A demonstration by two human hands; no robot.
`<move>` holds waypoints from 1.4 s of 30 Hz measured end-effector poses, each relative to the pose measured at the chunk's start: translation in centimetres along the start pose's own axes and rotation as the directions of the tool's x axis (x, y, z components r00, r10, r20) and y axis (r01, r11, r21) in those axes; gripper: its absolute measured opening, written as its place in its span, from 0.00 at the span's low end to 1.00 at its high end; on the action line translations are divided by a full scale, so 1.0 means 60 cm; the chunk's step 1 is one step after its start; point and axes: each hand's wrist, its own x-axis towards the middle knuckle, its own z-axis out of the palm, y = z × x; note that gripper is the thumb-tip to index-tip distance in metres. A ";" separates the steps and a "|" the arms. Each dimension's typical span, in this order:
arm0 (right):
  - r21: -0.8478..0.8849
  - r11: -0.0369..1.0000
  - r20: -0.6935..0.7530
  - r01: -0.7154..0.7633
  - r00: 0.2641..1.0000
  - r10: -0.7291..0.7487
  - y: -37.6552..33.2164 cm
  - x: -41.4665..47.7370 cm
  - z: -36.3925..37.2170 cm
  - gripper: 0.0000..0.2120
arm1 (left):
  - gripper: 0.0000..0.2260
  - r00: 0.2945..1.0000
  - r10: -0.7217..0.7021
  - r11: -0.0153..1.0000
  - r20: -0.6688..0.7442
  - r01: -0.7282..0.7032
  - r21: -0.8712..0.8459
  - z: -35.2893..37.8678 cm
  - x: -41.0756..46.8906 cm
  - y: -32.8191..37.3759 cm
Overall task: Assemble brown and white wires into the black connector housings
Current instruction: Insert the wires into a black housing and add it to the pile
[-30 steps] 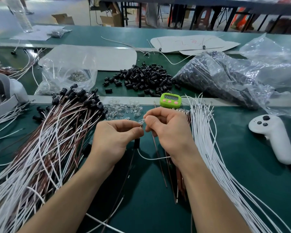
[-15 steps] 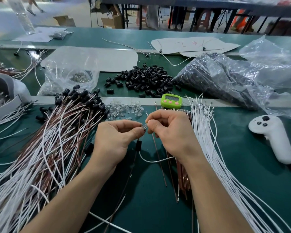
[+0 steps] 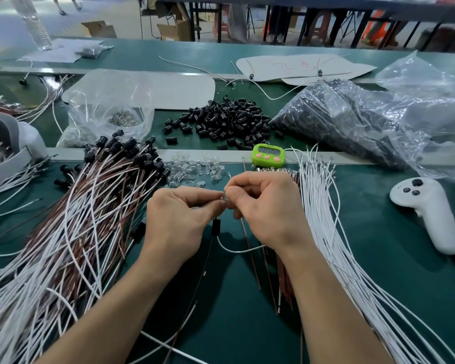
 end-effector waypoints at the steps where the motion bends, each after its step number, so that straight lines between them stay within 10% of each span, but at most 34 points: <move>1: 0.000 1.000 -0.002 0.001 1.000 -0.001 0.000 0.000 0.000 0.08 | 0.11 1.000 0.002 1.000 -0.004 -0.002 -0.001 0.000 0.000 -0.001; 23: 0.365 0.906 0.084 -0.215 0.977 0.198 0.004 0.004 -0.006 0.11 | 0.10 0.998 0.004 0.994 0.058 0.003 -0.107 0.002 -0.006 0.000; 42: 0.353 0.918 0.077 -0.180 0.983 0.164 0.006 0.004 -0.004 0.10 | 0.09 0.989 -0.145 0.982 -0.003 0.144 -0.123 0.003 -0.007 0.008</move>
